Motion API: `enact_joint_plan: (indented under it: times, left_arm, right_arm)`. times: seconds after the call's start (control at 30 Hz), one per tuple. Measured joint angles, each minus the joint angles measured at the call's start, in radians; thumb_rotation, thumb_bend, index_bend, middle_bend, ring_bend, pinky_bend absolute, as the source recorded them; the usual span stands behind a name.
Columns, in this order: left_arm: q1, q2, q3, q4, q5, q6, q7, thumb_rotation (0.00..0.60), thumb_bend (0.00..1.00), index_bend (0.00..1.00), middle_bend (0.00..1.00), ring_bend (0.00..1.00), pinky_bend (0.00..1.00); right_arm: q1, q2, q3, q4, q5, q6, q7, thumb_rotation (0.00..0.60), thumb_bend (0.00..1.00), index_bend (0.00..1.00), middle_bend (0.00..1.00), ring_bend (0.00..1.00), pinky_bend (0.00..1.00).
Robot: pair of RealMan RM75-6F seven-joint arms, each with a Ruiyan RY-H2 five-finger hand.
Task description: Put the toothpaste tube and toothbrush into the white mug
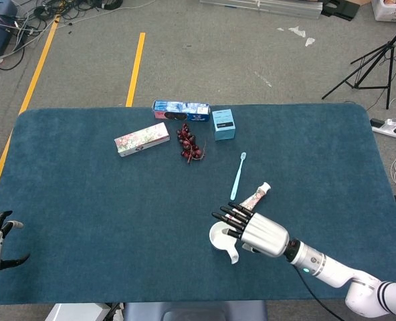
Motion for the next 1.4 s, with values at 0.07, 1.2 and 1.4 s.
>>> enact_joint_plan:
  times: [0.07,1.2,1.4]
  left_arm:
    - [0.000,0.000,0.000,0.000,0.000,0.001,0.000,0.600,0.07,0.32,0.15,0.10,0.07]
    - [0.002,0.008,0.004,-0.007,0.010,0.004,-0.016,0.600,0.07,0.32,0.15,0.09,0.07]
    - [0.003,0.009,0.005,-0.008,0.012,0.005,-0.017,0.600,0.07,0.32,0.15,0.10,0.07]
  right_arm:
    - [-0.003,0.030,0.015,-0.031,0.003,0.011,-0.012,0.600,0.11,0.36,0.00,0.00,0.12]
    - [0.114,-0.047,0.165,0.232,0.383,-0.504,-0.007,0.600,0.11,0.28,0.00,0.00,0.11]
    - [0.122,-0.075,0.155,0.271,0.393,-0.544,-0.013,0.600,0.11,0.28,0.00,0.00,0.11]
